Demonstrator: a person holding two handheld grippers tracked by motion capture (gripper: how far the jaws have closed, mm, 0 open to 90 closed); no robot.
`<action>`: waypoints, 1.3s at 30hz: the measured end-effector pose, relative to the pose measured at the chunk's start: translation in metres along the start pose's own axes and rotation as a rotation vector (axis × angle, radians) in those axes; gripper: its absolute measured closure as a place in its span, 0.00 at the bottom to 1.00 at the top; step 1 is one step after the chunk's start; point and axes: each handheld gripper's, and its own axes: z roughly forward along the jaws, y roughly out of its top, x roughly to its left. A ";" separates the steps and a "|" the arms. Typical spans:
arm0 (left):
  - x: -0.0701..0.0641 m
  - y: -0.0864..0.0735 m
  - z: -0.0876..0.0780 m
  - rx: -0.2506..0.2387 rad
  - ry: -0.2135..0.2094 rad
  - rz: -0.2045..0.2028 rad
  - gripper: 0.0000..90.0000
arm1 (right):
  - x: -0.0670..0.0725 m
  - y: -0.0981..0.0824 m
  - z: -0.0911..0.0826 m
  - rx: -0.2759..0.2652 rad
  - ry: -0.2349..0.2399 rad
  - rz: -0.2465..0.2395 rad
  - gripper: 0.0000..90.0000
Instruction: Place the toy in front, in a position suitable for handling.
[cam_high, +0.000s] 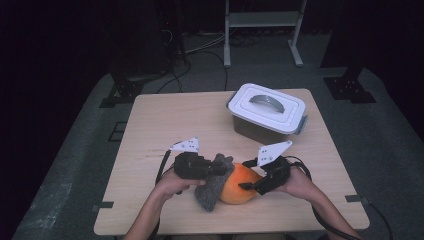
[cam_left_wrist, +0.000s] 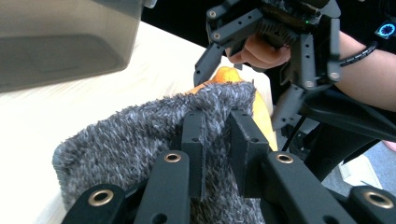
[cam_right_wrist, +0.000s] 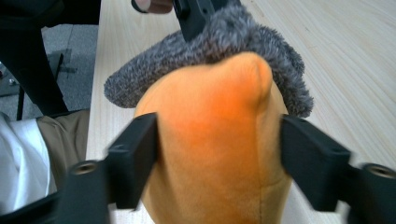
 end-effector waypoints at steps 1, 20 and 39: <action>0.001 -0.001 -0.002 -0.009 -0.005 -0.002 0.86 | -0.001 -0.001 0.001 -0.002 0.001 0.001 0.36; 0.008 -0.018 -0.061 -0.101 0.075 -0.044 0.88 | -0.011 -0.035 -0.016 -0.046 0.017 0.087 0.35; -0.003 -0.052 -0.192 -0.100 0.347 -0.084 0.87 | -0.016 -0.042 -0.015 -0.073 0.036 0.084 0.36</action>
